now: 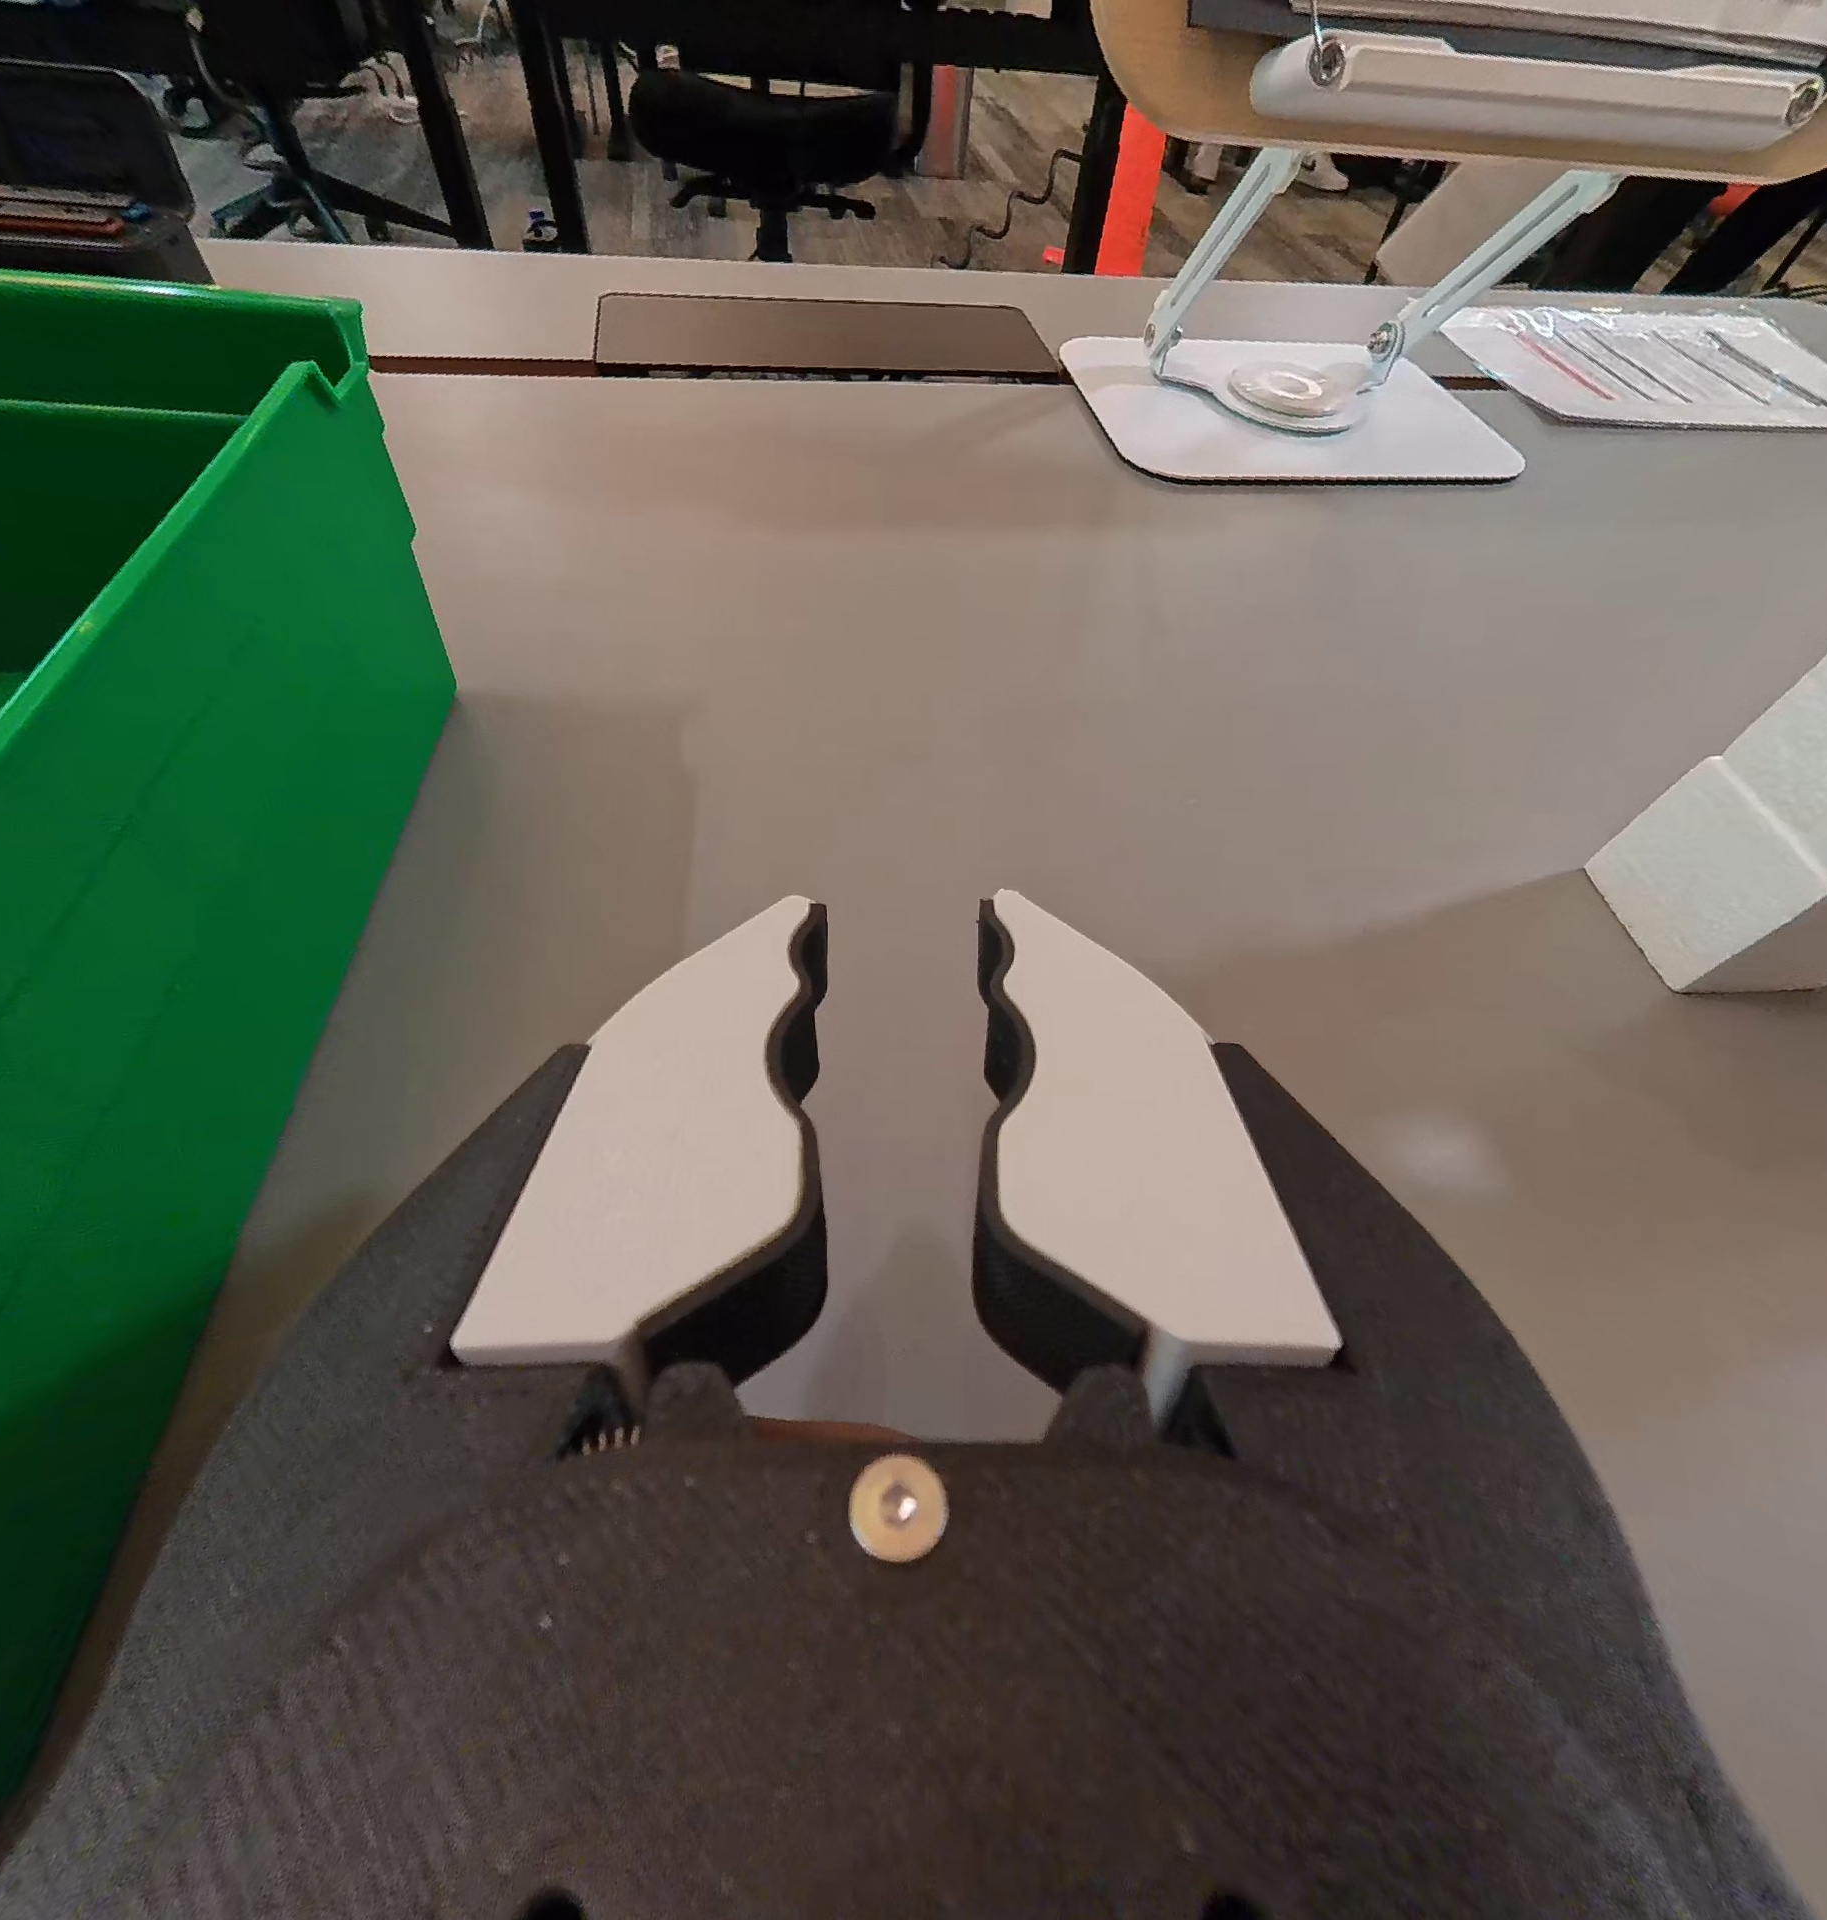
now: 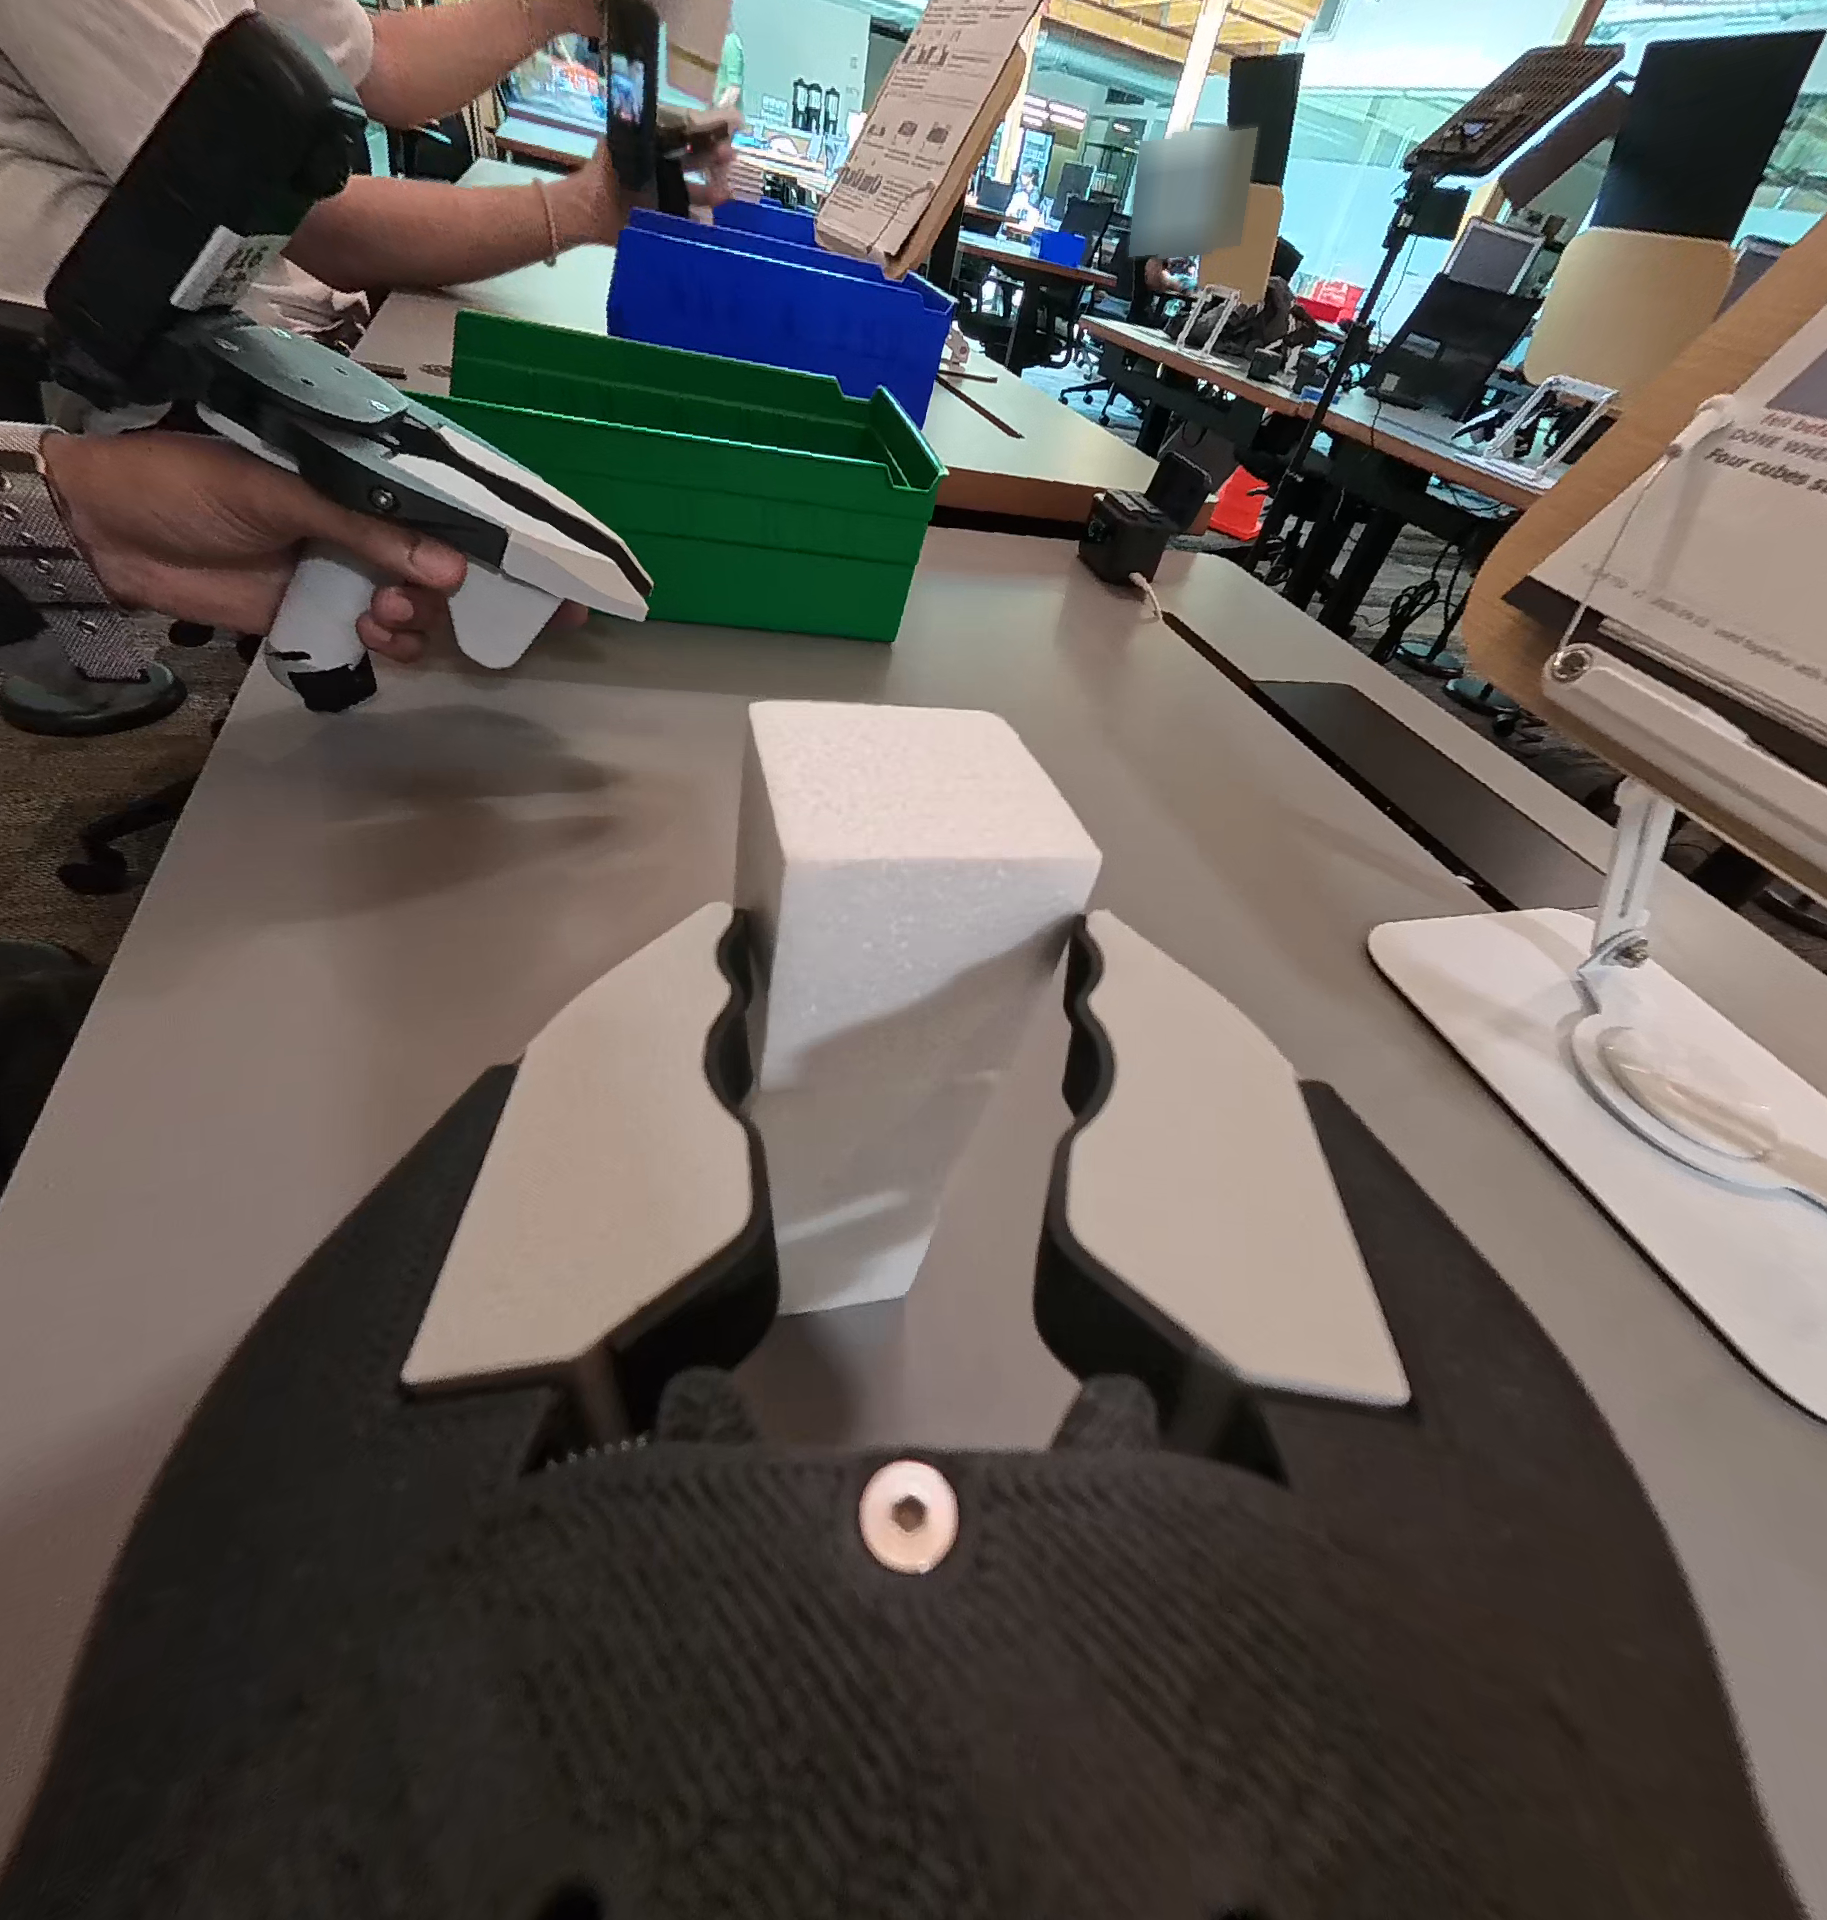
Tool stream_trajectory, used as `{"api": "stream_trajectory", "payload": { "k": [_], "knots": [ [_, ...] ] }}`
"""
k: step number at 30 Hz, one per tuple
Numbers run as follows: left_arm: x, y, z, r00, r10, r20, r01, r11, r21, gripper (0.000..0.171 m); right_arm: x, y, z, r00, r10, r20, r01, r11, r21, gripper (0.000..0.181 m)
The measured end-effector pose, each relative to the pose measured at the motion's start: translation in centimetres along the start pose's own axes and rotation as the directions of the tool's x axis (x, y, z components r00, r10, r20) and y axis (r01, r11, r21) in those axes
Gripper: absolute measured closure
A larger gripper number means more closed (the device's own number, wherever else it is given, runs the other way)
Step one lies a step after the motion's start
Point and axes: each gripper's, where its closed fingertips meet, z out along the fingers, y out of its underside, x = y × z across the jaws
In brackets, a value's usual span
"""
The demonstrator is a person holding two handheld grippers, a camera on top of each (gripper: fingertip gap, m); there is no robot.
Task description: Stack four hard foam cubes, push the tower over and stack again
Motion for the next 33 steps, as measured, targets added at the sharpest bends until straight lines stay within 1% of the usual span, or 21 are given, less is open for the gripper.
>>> {"api": "stream_trajectory", "payload": {
  "k": [20, 23, 26, 33],
  "knots": [
    [0.01, 0.13, 0.09, 1.000, 0.001, -0.001, -0.001, 1.000, -0.007, 0.143, 0.04, 0.32, -0.06, 1.000, 0.014, 0.011, -0.014, 1.000, -0.004, 0.122],
    [0.02, 0.16, 0.09, 1.000, 0.000, -0.002, 0.000, 1.000, -0.009, 0.143, -0.06, 0.61, 0.01, 1.000, 0.004, 0.015, -0.004, 1.000, -0.020, 0.121],
    [0.02, 0.17, 0.09, 1.000, 0.001, -0.001, -0.001, 1.000, -0.010, 0.142, -0.11, 1.01, 0.14, 1.000, -0.023, 0.010, 0.023, 0.999, -0.046, 0.116],
    [0.00, 0.11, 0.05, 1.000, -0.002, 0.000, 0.002, 1.000, -0.008, 0.142, -0.03, 0.96, -0.40, 0.999, -0.045, 0.014, 0.045, 0.998, -0.046, 0.106]
  ]
}}
